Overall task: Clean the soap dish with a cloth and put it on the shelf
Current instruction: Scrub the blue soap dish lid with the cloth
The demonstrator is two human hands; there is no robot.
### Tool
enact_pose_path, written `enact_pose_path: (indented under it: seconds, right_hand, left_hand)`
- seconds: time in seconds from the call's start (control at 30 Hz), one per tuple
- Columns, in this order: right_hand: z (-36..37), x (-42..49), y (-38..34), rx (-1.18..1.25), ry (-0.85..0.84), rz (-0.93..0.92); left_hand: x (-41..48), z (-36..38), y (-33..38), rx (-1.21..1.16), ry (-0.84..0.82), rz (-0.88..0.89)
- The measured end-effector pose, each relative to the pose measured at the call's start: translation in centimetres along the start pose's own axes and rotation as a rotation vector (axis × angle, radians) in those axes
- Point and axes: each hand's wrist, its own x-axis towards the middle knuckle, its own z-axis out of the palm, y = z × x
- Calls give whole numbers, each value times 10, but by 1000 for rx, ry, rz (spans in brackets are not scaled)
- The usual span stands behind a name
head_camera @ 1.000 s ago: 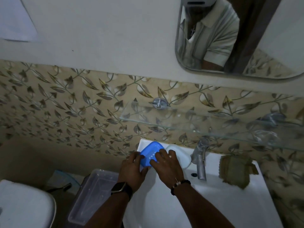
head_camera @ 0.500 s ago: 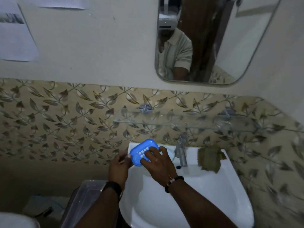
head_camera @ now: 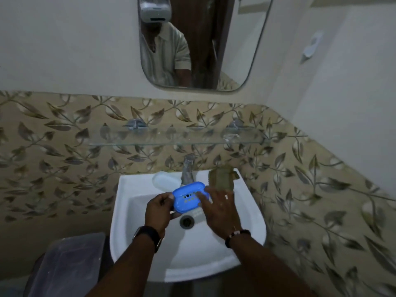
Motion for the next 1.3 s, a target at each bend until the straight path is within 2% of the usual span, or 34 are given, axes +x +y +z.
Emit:
enact_pose_path:
  seconds: [0.2, 0.33, 0.5, 0.63, 0.8, 1.13, 1.3]
  right_hand:
    - [5, 17, 63, -96, -19, 254]
    - [28, 27, 91, -117, -254, 403]
    - [71, 24, 116, -65, -456, 460]
    - [108, 34, 130, 20, -512, 464]
    - [140, 43, 123, 105, -589, 557]
    - [154, 50, 132, 12, -498, 580]
    - [160, 44, 132, 76, -512, 623]
  left_hand:
    - [3, 12, -3, 55, 11, 36]
    - [3, 18, -5, 74, 42, 46]
    - [3, 23, -11, 70, 93, 50]
    - [6, 29, -14, 62, 136, 50]
    - [5, 33, -23, 87, 164, 31]
    - [4, 31, -35, 77, 180, 11]
    - [0, 25, -36, 84, 172, 3]
